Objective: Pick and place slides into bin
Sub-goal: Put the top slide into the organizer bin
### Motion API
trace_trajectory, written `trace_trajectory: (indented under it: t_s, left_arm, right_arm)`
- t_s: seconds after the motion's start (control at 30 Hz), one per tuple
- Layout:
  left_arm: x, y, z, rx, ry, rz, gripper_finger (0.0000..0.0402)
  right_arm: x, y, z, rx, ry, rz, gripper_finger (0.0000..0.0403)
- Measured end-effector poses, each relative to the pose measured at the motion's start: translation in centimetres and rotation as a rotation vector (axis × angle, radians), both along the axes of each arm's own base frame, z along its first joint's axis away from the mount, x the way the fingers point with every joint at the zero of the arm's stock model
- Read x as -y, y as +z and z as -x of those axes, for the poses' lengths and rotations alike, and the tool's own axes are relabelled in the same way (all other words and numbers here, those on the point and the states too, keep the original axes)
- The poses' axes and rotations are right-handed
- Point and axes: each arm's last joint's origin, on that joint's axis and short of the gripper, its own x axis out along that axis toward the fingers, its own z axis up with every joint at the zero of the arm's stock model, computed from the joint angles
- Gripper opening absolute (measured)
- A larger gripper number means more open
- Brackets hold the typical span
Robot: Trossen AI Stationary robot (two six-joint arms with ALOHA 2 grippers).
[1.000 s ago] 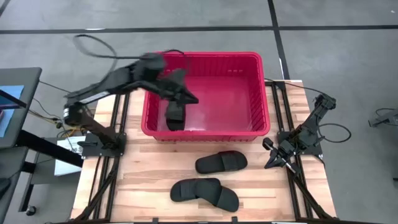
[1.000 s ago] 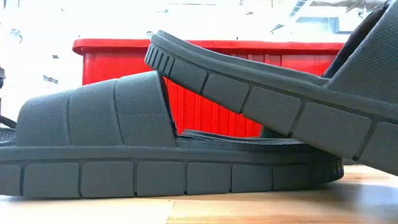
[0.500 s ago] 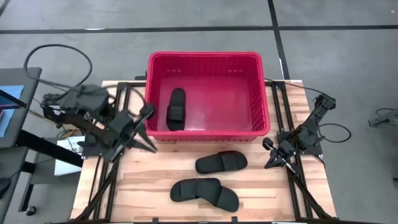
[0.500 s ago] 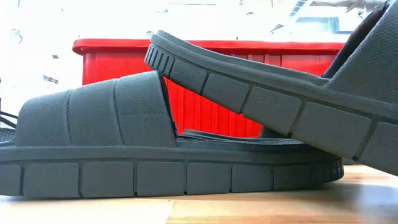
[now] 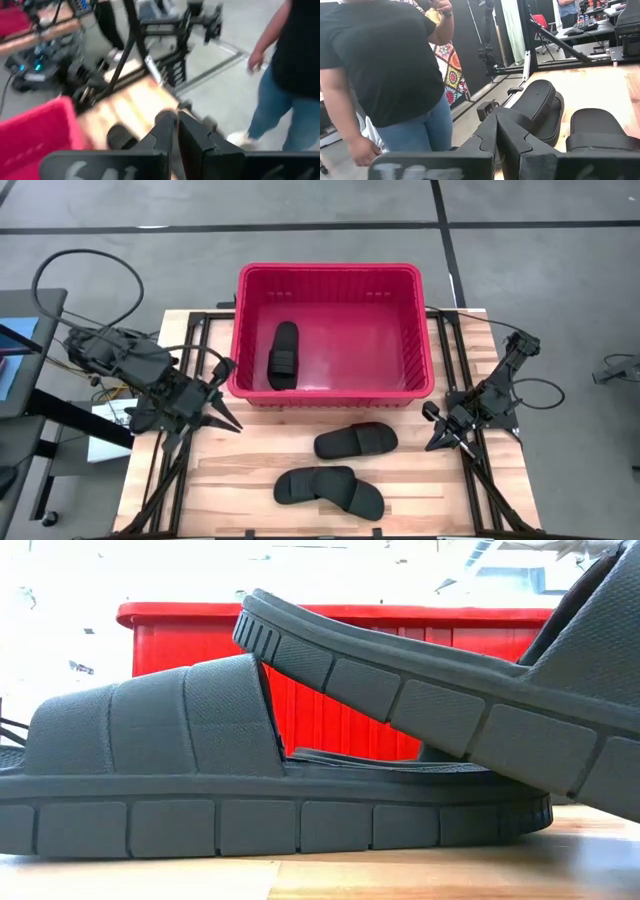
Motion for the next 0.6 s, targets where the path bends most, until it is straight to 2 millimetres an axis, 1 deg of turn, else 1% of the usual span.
trace_trajectory:
  t_s: [0.07,0.17,0.23,0.3,0.4,0.53,0.6]
  left_arm:
    - [-0.3,-0.5,0.1,-0.037,0.063,-0.048,0.0015]
    - [-0.8,-1.5,0.5,-0.136,0.151,-0.128,0.0015]
    - [-0.9,-2.0,0.8,-0.189,0.17,-0.141,0.0015]
    - [-1.0,-2.1,0.8,-0.206,0.179,-0.13,0.0015]
    - [-0.8,-1.7,0.8,-0.174,0.178,-0.096,0.0015]
    - [-0.4,-1.0,0.7,-0.079,0.147,-0.058,0.0015]
    - [-0.3,-1.3,0.5,-0.02,0.131,-0.055,0.0015]
  right_arm:
    - [0.0,0.0,0.0,0.0,-0.001,0.0,0.0]
    - [0.0,0.0,0.0,0.0,-0.001,-0.001,0.0]
    - [0.0,0.0,0.0,0.0,-0.001,0.0,0.0]
    - [0.0,0.0,0.0,0.0,0.0,0.0,0.0]
    - [0.0,0.0,0.0,0.0,0.0,0.0,0.0]
    - [0.0,0.0,0.0,0.0,-0.001,0.0,0.0]
    - [0.0,0.0,0.0,0.0,-0.001,0.0,0.0]
